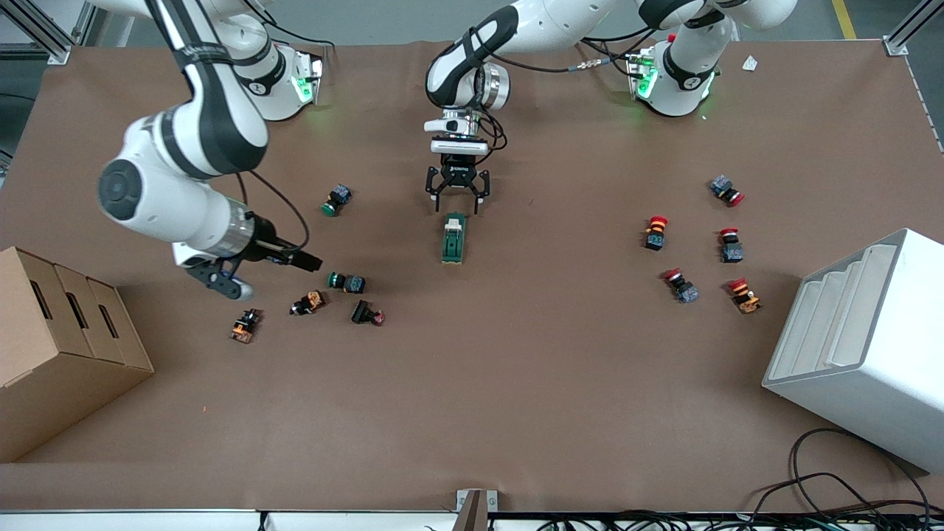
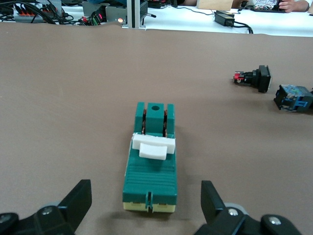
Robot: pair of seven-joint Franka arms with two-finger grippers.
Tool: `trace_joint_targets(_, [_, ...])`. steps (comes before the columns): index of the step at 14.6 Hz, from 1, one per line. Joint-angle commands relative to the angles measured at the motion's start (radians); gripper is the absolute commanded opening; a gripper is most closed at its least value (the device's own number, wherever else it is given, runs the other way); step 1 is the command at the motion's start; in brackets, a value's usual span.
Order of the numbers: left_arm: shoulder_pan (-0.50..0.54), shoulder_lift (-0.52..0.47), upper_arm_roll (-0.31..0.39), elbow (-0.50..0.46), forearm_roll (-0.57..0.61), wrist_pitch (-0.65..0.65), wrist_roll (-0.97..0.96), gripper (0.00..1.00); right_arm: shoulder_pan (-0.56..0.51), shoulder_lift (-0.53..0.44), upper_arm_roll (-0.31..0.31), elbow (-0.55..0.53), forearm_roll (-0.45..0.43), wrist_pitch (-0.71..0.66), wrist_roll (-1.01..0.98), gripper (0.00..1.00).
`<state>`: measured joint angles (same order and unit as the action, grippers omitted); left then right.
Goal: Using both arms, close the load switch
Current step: 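Hold the switch with the left gripper while the right gripper nears the lever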
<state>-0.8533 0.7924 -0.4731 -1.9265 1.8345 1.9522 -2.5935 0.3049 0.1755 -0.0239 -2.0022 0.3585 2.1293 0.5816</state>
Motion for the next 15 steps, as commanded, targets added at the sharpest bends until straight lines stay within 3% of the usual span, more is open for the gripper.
trace_joint_targets(1, [-0.01, 0.025, 0.004, 0.044, 0.008, -0.026, 0.018, 1.0, 0.068, -0.028, -0.007, -0.131, 0.074, 0.16, 0.044, 1.0])
trace_joint_targets(3, [-0.01, 0.04, 0.004, 0.047, 0.011, -0.048, 0.016, 1.0, 0.129, -0.025, -0.007, -0.182, 0.12, 0.242, 0.061, 1.0])
trace_joint_targets(5, [-0.01, 0.057, 0.004, 0.061, 0.009, -0.071, 0.016, 1.0, 0.198, -0.005, -0.007, -0.229, 0.219, 0.366, 0.064, 1.0])
trace_joint_targets(12, [-0.03, 0.091, 0.004, 0.072, 0.008, -0.131, 0.019, 1.0, 0.411, 0.119, -0.007, -0.228, 0.548, 0.618, 0.075, 1.0])
trace_joint_targets(15, [-0.033, 0.111, 0.004, 0.073, 0.012, -0.153, 0.018, 1.0, 0.493, 0.15, -0.007, -0.225, 0.626, 0.678, 0.075, 1.0])
